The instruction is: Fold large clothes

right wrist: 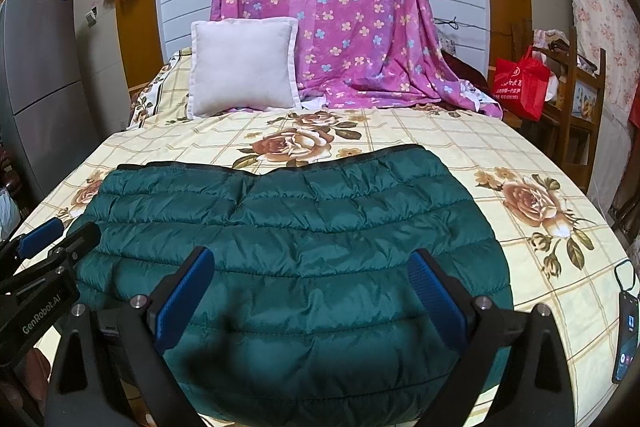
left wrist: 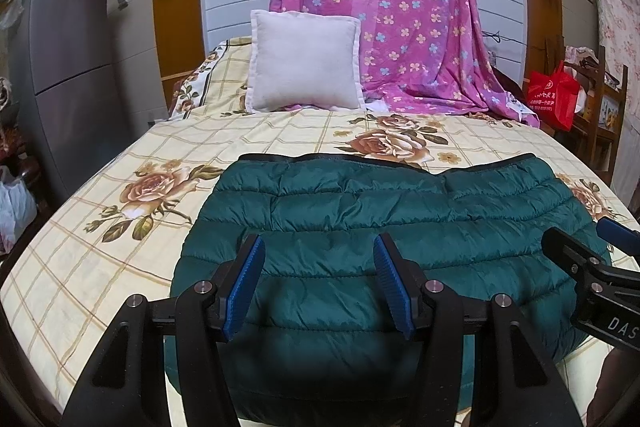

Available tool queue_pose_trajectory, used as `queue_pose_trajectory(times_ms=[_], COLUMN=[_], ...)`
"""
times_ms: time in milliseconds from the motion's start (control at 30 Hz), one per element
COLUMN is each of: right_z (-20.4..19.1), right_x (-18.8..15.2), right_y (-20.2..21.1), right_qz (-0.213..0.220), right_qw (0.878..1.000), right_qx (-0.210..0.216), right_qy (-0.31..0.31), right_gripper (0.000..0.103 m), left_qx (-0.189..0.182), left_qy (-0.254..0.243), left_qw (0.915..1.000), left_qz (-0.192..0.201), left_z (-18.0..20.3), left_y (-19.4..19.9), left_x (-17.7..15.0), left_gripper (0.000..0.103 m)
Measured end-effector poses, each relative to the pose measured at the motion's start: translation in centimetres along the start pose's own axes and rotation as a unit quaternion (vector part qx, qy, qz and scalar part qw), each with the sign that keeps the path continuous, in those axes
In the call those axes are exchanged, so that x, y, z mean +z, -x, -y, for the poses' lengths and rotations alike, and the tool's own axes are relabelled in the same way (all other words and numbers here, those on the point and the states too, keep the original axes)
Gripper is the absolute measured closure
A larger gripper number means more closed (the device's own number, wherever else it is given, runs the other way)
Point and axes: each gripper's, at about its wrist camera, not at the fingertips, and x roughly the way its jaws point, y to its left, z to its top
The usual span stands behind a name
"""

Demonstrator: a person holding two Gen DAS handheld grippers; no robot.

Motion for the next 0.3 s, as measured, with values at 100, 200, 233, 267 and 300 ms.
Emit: queue_pose_trajectory(times_ms=[100, 200, 233, 267, 300], right_z=[-0.02, -0.01, -0.05, -0.04, -0.02], right_x=[-0.04, -0.08, -0.06, -0.08, -0.09], right_y=[-0.04, -0.06, -0.12, -0.12, -0.1], right_qz=[0.0, -0.001, -0.001, -0.001, -0.001], right_qw=[1.0, 1.0, 1.0, 1.0, 1.0], right_qx=[-0.001, 0.001, 0.0, 0.0, -0.001], right_qy=[0.001, -0.001, 0.0, 0.0, 0.0], right_gripper=[0.004, 0.004, 0.004, 0.004, 0.004], left_qx=[0.002, 0.0, -0.001, -0.003, -0.006], left_qy=[-0.002, -0.005, -0.006, -0.006, -0.007], left_qw=[1.0, 1.0, 1.0, 1.0, 0.9999], left_qz=[-0.002, -0.002, -0.002, -0.003, -0.004], left_z=[0.02, 0.16, 0.16, 0.18, 0.17], left_y=[-0.16, -0.3, -0.33, -0.38, -0.34], left_x=[-0.22, -0.4, -0.41, -0.36, -0.33], left_gripper=[0.067, 0.067, 0.067, 0.067, 0.067])
